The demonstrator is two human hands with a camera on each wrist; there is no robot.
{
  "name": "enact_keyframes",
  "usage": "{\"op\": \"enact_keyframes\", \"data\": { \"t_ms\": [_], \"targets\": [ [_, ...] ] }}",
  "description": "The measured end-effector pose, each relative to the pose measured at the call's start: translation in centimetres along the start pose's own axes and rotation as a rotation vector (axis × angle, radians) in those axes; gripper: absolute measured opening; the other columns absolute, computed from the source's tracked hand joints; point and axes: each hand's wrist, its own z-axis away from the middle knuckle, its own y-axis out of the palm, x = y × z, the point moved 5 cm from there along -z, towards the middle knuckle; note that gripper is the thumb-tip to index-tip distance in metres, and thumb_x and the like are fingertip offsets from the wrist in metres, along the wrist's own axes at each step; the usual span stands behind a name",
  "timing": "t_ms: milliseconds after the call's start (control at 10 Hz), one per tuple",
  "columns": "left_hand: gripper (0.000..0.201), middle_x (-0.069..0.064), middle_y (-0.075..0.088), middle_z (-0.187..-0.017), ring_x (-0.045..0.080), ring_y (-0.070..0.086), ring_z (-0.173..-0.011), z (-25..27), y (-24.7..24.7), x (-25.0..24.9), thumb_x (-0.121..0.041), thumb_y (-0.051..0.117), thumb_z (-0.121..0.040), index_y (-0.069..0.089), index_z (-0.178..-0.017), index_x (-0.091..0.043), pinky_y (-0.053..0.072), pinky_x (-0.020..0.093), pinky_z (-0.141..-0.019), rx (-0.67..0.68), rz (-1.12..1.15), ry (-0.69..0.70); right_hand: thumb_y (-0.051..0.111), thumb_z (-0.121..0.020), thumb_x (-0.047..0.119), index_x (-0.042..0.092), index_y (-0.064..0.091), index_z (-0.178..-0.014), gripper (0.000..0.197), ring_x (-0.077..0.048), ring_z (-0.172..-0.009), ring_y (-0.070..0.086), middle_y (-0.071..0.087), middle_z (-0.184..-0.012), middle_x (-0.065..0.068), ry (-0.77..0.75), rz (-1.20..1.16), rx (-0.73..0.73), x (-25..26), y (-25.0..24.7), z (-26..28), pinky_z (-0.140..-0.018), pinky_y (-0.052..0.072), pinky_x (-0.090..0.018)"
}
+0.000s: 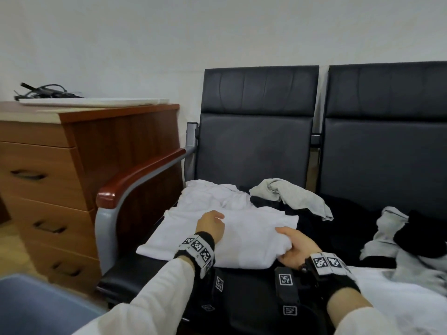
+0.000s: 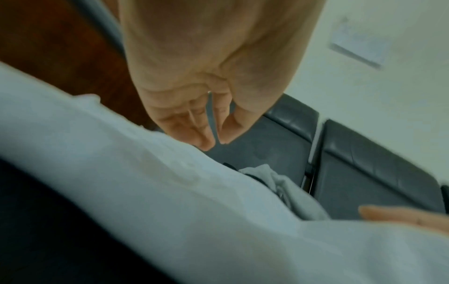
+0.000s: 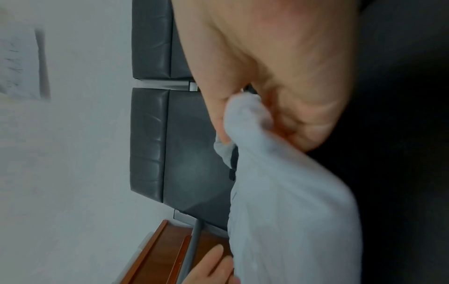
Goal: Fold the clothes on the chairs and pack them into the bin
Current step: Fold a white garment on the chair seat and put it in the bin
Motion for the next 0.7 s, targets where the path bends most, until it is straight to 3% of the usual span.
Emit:
{"op": "enact_keyframes", "data": {
  "t_ms": [100,200,300,400,500,600,700],
  "targets": [
    [0.032,0.01,0.054,-0.102,0.022,0.058,-0.073,0.6,1.5,-0.8,-0.002,0.037,-0.094,0.055,-0.118,-0.013,0.049,0.031,-0.059,0.078,0.459,-0.107,0.048,-0.09,0.006,0.002,0.064,-0.085,0.018,-0.028,-0.066,0.065,0.07,-0.062,-0.011,-0.16,-0.046,0.004,1.5,0.3,0.5,-0.063,0.052,-0.033],
    [0.037,0.007,0.048,-0.104,0.02,0.051,-0.069,2.1,3.7,-1.4,-0.001,0.033,-0.098,0.04,-0.131,-0.017,0.044,0.032,-0.064,0.29,0.521,-0.208,0.044,-0.09,0.008,-0.002,0.068,-0.09,0.026,-0.02,-0.059,0.068,0.07,-0.069,-0.014,-0.251,-0.145,0.058,2.6,-0.2,1.5,-0.058,0.054,-0.027],
    [0.044,0.005,0.049,-0.109,0.022,0.057,-0.083,2.7,5.5,-2.0,-0.006,0.04,-0.096,0.036,-0.139,-0.015,0.051,0.031,-0.068,0.365,0.417,-0.196,0.058,-0.079,0.002,0.007,0.056,-0.08,0.006,-0.003,-0.052,0.062,0.065,-0.071,-0.019,-0.389,-0.113,0.054,3.8,-0.8,2.0,-0.06,0.051,-0.026],
    [0.05,0.008,0.046,-0.112,0.017,0.056,-0.074,3.3,7.6,-3.0,-0.007,0.041,-0.094,0.031,-0.142,-0.018,0.054,0.029,-0.06,0.485,0.364,-0.177,0.058,-0.077,0.014,0.009,0.053,-0.081,0.008,-0.007,-0.042,0.062,0.066,-0.057,-0.011,-0.233,-0.372,0.012,4.0,-2.4,2.4,-0.059,0.051,-0.03],
    [0.052,0.007,0.042,-0.118,0.016,0.055,-0.072,3.5,8.9,-3.5,-0.008,0.039,-0.093,0.029,-0.143,-0.019,0.052,0.029,-0.06,0.531,0.284,-0.15,0.047,-0.09,0.015,0.011,0.053,-0.084,0.009,-0.013,-0.038,0.062,0.064,-0.046,-0.001,-0.29,-0.183,-0.069,4.1,-2.7,3.1,-0.05,0.054,-0.027],
    [0.055,0.003,0.041,-0.112,0.016,0.056,-0.071,3.1,8.9,-2.8,-0.006,0.041,-0.093,0.029,-0.145,-0.018,0.054,0.028,-0.055,0.49,0.338,-0.151,0.044,-0.085,0.009,0.005,0.056,-0.084,0.013,-0.02,-0.053,0.066,0.066,-0.06,-0.009,-0.332,-0.098,-0.004,4.3,-0.7,3.8,-0.059,0.05,-0.031],
    [0.039,-0.001,0.046,-0.101,0.017,0.058,-0.067,3.2,7.7,-2.4,-0.013,0.044,-0.097,0.039,-0.135,-0.022,0.052,0.024,-0.043,0.542,0.481,-0.153,0.051,-0.074,0.013,-0.007,0.059,-0.092,0.027,-0.034,-0.077,0.066,0.065,-0.08,-0.023,-0.352,-0.005,0.1,4.1,4.2,4.3,-0.074,0.056,-0.041]
  ]
}}
